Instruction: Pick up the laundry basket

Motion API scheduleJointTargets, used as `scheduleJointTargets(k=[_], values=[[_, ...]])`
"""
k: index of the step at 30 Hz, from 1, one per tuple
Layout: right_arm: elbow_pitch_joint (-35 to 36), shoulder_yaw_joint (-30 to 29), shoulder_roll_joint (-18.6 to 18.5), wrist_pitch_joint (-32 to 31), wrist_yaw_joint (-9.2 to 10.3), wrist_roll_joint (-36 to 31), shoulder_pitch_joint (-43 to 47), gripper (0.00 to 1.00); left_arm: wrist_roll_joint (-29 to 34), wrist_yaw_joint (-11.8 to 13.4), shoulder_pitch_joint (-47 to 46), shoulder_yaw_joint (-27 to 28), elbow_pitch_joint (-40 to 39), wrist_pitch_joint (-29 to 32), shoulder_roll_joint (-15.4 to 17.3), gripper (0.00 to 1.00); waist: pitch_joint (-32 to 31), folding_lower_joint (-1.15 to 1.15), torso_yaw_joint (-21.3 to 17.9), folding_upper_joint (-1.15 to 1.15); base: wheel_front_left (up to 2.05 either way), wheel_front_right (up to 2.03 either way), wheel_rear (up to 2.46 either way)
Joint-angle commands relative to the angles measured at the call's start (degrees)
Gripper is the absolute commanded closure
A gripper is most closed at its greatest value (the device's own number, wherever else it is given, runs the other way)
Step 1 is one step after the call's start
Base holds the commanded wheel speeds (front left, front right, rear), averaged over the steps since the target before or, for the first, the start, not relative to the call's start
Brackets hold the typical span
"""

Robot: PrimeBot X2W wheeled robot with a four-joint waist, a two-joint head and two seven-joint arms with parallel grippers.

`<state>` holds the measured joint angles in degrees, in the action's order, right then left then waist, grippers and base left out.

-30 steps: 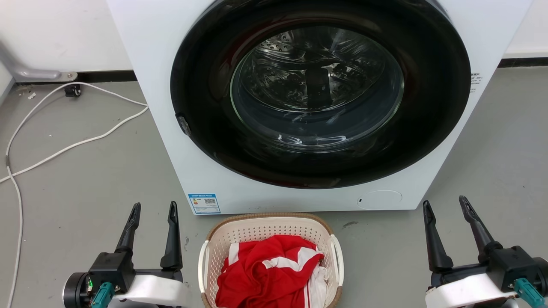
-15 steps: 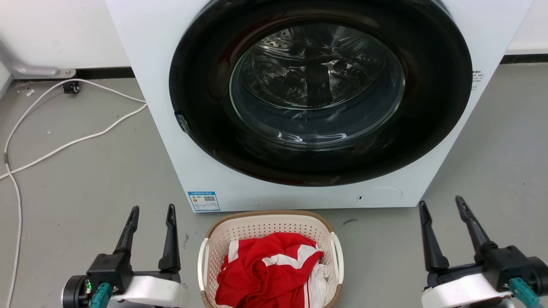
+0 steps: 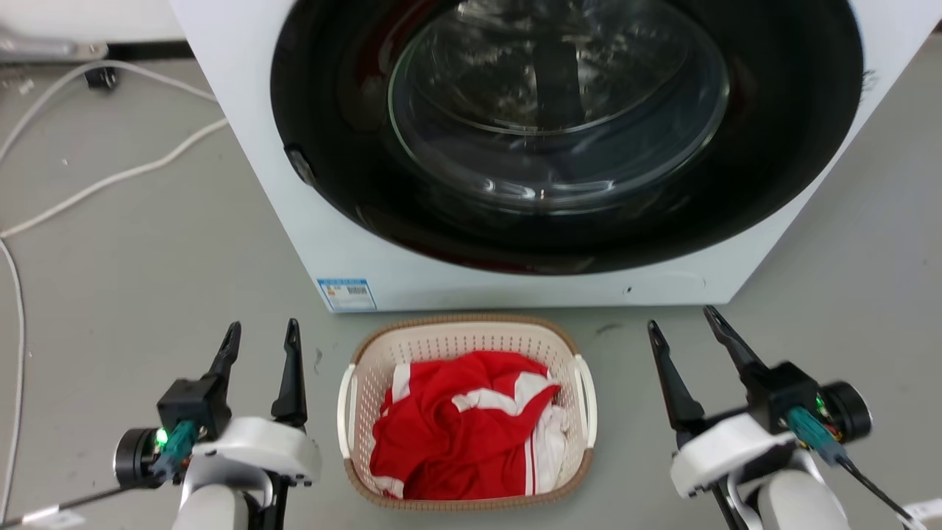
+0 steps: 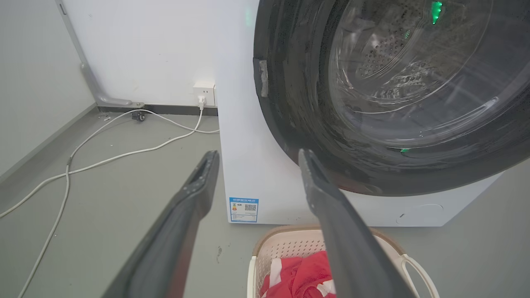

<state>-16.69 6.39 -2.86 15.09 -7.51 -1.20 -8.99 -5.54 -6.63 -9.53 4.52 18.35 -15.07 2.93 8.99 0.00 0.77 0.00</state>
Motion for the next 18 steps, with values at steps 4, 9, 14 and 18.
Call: scheduleJointTargets(k=[4,9,14,18], values=[[-6.0,1.6,0.0,0.1,0.04,-1.3,-4.8,0.0,0.2,-0.4,-4.6,0.4,5.5,-0.2,0.6,0.0,4.9,0.0,-0.1,0.0,0.0,0.0,0.0],[-14.5,3.7,0.0,0.1,0.04,-3.1,-10.5,0.0,0.2,-0.6,-9.8,0.4,13.1,-0.2,1.3,0.0,9.2,0.0,0.0,0.0,0.0,0.0,0.0],[-21.6,5.8,0.0,0.1,0.04,-4.5,-16.0,0.0,0.5,-0.7,-15.1,-0.5,20.8,-0.2,2.6,0.0,13.6,0.0,-0.1,0.0,0.0,0.0,0.0],[-27.4,7.3,0.0,0.1,0.04,-5.2,-20.9,0.0,0.3,-0.8,-19.8,-1.9,26.8,-0.2,3.8,0.0,17.3,0.0,-0.2,0.0,0.0,0.0,0.0]])
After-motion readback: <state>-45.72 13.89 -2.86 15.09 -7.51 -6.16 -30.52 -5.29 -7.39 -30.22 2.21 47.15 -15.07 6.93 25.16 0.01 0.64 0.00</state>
